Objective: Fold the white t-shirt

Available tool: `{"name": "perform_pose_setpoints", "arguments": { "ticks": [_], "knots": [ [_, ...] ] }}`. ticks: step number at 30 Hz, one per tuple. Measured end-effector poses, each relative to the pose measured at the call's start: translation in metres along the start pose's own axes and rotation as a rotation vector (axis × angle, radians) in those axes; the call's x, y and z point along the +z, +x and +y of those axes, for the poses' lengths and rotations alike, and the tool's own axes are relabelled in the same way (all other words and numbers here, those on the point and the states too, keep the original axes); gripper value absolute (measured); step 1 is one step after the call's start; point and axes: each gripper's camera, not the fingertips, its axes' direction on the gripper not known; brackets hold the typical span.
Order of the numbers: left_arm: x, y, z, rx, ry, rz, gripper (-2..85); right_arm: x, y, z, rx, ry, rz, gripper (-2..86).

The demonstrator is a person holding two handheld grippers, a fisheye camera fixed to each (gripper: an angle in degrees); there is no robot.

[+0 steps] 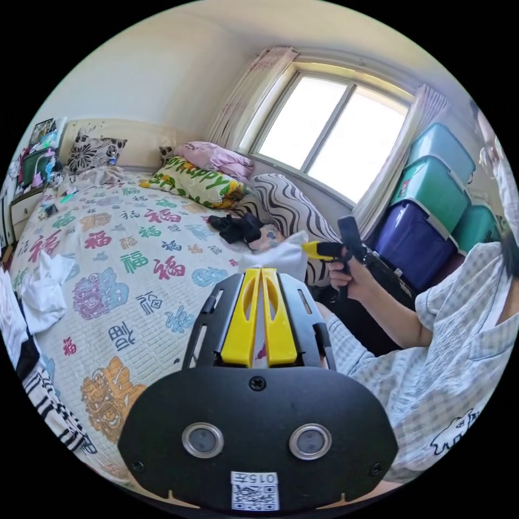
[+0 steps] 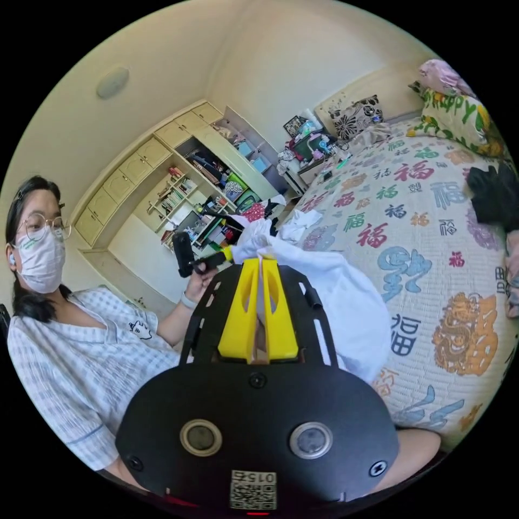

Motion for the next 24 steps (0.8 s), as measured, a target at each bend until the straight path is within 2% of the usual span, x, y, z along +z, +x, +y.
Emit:
{"name": "perform_pose_setpoints", "arguments": {
  "ticks": [7,16,19,21,24],
  "knots": [
    [-0.01,0.035,-0.073,0.138,0.06,-0.063,-0.9,-0.05,-0.038,-0.008,-0.077,-0.02,0.112,-0.4],
    [-0.022,0.091,-0.173,0.394,0.105,-0.33,-0.8,-0.12,-0.142,-0.145,-0.396,0.012,0.292,-0.3],
    [-0.015,0.098,-0.161,0.436,0.075,-0.344,-0.9,-0.124,-0.176,-0.157,-0.515,-0.07,0.361,-0.3],
    [-0.003,0.095,-0.14,0.43,0.022,-0.316,-0.8,-0.11,-0.184,-0.144,-0.549,-0.203,0.398,-0.2],
    [0.042,0.072,-0.081,0.333,-0.138,-0.256,-0.8,-0.075,-0.157,-0.112,-0.458,-0.38,0.423,0.3]
  ]
}}
